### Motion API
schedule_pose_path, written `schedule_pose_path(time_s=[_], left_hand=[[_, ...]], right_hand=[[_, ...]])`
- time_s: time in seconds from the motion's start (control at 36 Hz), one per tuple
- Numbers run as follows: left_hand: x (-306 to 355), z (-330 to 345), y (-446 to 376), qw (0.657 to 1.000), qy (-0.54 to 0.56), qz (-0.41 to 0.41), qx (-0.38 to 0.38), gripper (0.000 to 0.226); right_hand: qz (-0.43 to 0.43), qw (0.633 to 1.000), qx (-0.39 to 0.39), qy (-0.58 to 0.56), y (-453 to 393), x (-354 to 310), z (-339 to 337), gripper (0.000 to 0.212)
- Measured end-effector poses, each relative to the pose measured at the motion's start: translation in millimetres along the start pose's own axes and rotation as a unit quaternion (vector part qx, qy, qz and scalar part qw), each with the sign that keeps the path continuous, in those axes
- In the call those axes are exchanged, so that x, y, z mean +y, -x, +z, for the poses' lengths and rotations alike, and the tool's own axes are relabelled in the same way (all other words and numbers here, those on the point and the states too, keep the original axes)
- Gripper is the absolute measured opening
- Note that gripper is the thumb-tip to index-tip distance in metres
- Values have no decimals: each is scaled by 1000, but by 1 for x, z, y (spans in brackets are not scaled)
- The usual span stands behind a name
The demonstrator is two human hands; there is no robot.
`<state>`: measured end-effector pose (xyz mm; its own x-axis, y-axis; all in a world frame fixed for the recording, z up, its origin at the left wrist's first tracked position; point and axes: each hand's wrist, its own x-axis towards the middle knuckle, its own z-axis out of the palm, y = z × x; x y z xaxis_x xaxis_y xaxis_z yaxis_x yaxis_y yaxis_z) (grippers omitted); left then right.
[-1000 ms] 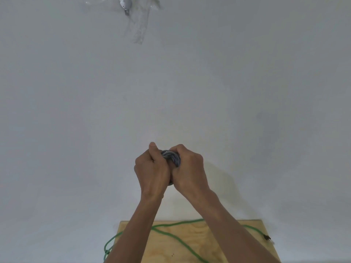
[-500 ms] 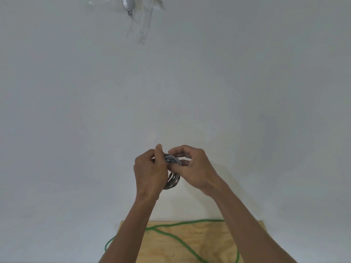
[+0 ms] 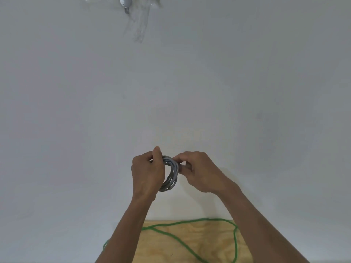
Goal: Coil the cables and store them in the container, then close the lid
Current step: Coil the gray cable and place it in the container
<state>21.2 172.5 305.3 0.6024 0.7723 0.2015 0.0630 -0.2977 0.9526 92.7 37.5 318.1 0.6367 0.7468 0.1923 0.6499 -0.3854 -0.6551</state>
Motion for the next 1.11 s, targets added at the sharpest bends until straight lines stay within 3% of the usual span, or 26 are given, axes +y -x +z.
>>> schedule_pose_path(time_s=[0.11, 0.22, 0.36, 0.53, 0.61, 0.75, 0.89, 1.11], left_hand=[[1, -1, 1, 1000, 1, -1, -3, 55], [4, 1, 6, 1000, -8, 9, -4, 58], [0, 5, 7, 998, 13, -13, 66, 56], [2, 10, 9, 991, 57, -32, 117, 55], [1, 11, 10, 989, 68, -39, 125, 55], [-2, 12, 13, 986, 92, -60, 121, 56], [-9, 14, 14, 979, 131, -114, 108, 57], [-9, 15, 20, 958, 208, -196, 24, 57]], right_hand=[[-4, 993, 62, 104, 1, -2, -1, 23], [8, 989, 115, 92, 0, -2, 1, 20], [65, 978, 130, -153, 15, -9, 25, 24], [110, 899, 216, -366, 28, -21, 56, 23], [105, 864, 209, -446, 32, -26, 61, 20], [122, 897, 241, -351, 33, -27, 65, 16], [123, 901, 270, -317, 29, -23, 65, 10], [126, 900, 334, -251, 24, -16, 69, 10]])
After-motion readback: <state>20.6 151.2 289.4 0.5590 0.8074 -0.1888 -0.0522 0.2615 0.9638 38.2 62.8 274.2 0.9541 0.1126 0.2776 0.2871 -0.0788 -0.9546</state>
